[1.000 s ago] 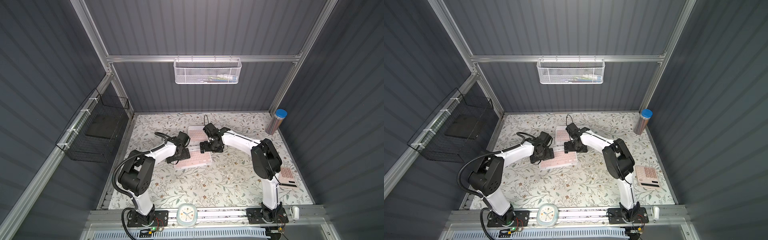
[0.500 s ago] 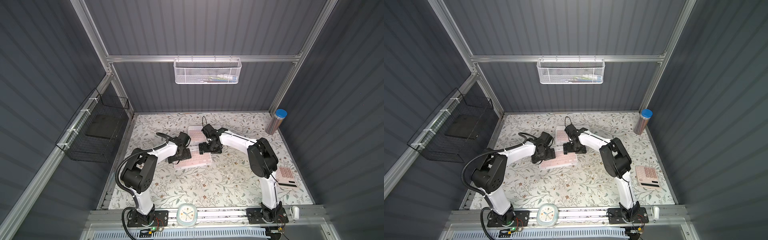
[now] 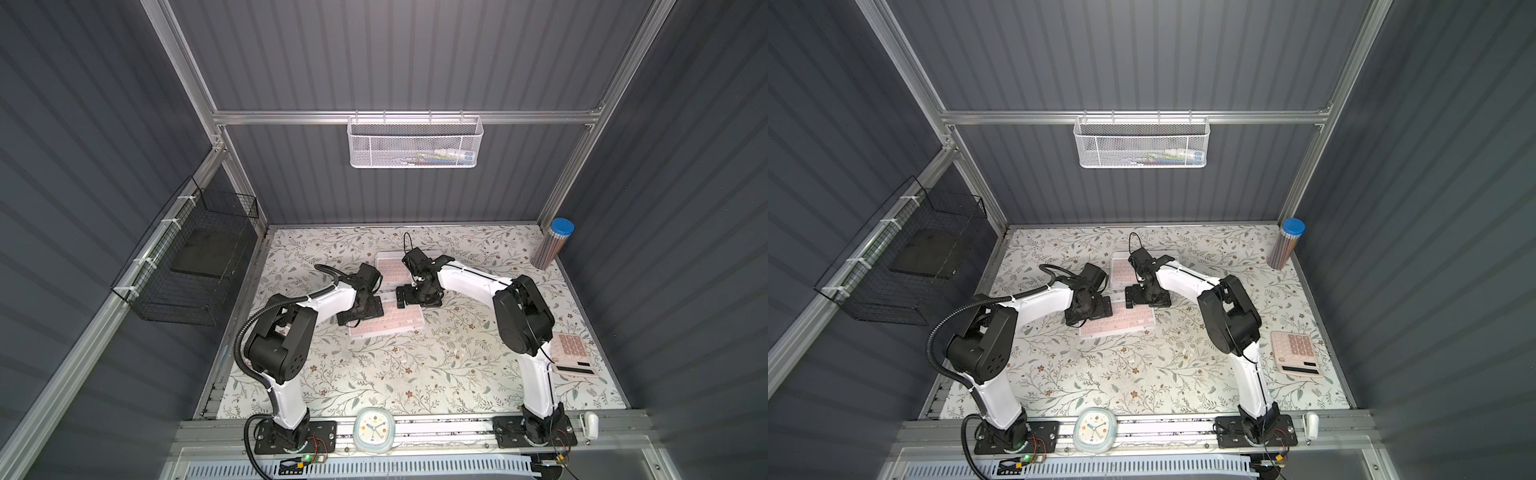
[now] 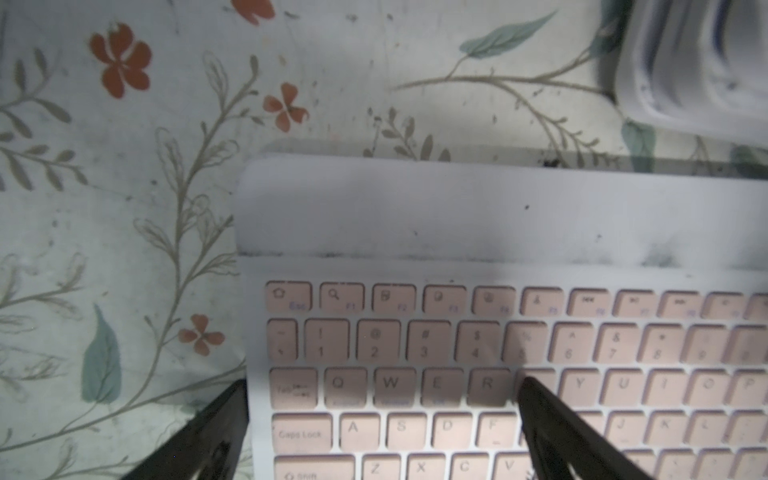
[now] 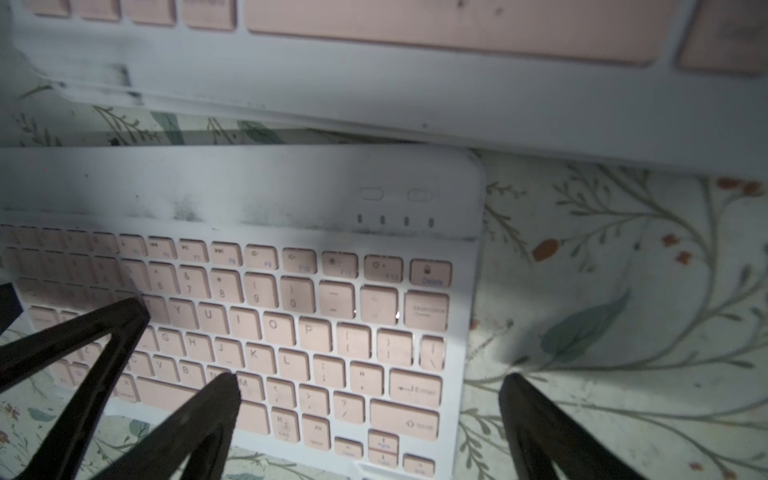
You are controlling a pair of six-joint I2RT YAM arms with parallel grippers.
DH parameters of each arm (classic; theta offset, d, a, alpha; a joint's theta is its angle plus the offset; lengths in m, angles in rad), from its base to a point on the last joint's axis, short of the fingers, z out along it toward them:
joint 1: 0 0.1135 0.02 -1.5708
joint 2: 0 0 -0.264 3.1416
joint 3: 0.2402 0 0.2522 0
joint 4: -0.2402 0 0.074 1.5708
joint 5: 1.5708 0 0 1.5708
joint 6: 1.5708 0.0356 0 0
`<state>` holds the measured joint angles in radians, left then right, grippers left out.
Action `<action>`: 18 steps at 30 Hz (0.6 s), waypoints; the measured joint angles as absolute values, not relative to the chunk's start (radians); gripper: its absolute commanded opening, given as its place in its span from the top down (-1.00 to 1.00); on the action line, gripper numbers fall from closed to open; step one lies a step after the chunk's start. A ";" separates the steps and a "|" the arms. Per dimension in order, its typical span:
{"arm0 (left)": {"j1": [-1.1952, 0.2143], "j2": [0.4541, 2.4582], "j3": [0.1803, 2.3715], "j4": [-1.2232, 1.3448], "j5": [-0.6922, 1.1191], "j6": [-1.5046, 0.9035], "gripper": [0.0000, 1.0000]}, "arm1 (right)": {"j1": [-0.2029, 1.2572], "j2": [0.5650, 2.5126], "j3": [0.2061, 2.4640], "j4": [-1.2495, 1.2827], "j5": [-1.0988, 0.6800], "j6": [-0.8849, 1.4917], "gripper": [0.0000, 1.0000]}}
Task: Stack the numeric keypads
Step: Pick up the numeric keypad from the center of the board.
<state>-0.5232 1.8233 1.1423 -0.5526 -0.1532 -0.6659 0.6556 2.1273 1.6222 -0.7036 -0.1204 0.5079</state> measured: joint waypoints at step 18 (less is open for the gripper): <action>-0.523 1.829 1.145 -0.523 -0.150 -0.633 -0.99 | 0.655 2.161 1.639 -0.701 -0.140 0.509 -0.98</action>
